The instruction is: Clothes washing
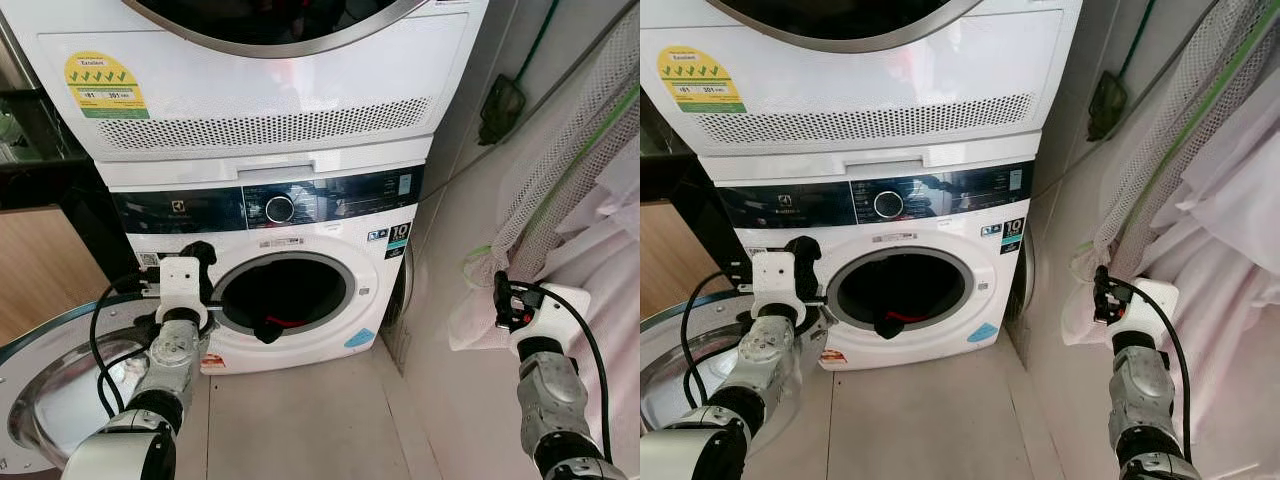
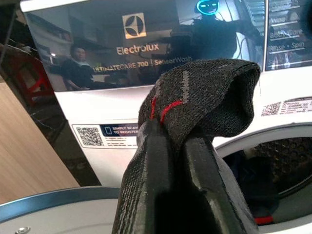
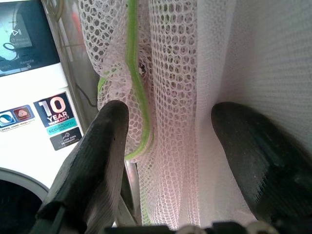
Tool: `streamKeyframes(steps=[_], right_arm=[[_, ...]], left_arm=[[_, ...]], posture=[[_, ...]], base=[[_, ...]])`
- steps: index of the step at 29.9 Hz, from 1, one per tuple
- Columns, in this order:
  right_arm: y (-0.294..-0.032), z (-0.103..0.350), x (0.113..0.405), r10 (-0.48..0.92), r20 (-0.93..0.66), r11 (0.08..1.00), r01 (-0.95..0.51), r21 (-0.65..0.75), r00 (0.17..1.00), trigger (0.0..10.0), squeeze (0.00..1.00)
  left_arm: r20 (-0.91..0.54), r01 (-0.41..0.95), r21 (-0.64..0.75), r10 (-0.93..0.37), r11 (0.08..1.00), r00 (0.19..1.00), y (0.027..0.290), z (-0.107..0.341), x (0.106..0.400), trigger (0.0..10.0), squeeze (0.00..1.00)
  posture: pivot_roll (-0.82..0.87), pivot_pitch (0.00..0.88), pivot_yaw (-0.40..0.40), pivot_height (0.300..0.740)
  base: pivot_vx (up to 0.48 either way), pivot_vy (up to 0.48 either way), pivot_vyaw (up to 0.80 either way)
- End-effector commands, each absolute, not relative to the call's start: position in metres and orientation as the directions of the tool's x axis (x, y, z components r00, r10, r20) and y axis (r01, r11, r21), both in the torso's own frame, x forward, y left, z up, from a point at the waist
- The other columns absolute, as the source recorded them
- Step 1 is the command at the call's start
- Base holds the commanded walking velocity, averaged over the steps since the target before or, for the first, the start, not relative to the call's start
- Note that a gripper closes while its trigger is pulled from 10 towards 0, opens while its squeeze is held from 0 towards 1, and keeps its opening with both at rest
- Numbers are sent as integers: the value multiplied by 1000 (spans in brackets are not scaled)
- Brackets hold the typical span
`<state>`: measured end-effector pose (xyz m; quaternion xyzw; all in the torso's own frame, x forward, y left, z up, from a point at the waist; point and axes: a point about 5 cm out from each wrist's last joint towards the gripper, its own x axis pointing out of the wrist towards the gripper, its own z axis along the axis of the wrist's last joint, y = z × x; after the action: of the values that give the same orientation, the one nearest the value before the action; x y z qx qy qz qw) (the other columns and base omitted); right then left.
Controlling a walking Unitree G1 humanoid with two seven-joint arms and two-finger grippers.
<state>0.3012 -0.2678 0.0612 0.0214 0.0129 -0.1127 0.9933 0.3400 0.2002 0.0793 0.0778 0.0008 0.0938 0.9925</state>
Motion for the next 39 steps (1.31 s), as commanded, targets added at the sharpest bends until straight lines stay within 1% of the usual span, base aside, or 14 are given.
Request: streamKeyframes(steps=[1, 7, 15, 34, 39], right_arm=[[-268, 55, 298, -229, -61, 971, 232, 54, 972, 10000, 0], [-267, 52, 296, -230, -64, 971, 233, 53, 971, 10000, 0], [-268, 62, 302, -216, -23, 975, 217, 45, 976, 10000, 0], [-267, 67, 306, -208, -2, 977, 208, 48, 978, 10000, 0], [-266, 68, 307, -203, 1, 978, 203, 48, 979, 10000, 0]], left_arm=[[-42, -181, 154, 189, 971, 981, 203, 69, 335, 10000, 0], [-40, -185, 146, 192, 972, 981, 203, 68, 334, 10000, 0], [-23, -188, 143, 193, 972, 981, 203, 72, 336, 10000, 0], [-16, -185, 138, 189, 973, 982, 203, 74, 338, 10000, 0], [-12, -185, 137, 188, 973, 982, 203, 75, 338, 10000, 0]], posture=[[40, 24, -7, 732], [39, 25, -7, 732], [39, 25, -7, 732], [39, 25, -7, 732], [39, 25, -7, 704]], base=[[0, 0, 0], [0, 0, 0], [0, 0, 0], [0, 0, 0], [0, 0, 0]])
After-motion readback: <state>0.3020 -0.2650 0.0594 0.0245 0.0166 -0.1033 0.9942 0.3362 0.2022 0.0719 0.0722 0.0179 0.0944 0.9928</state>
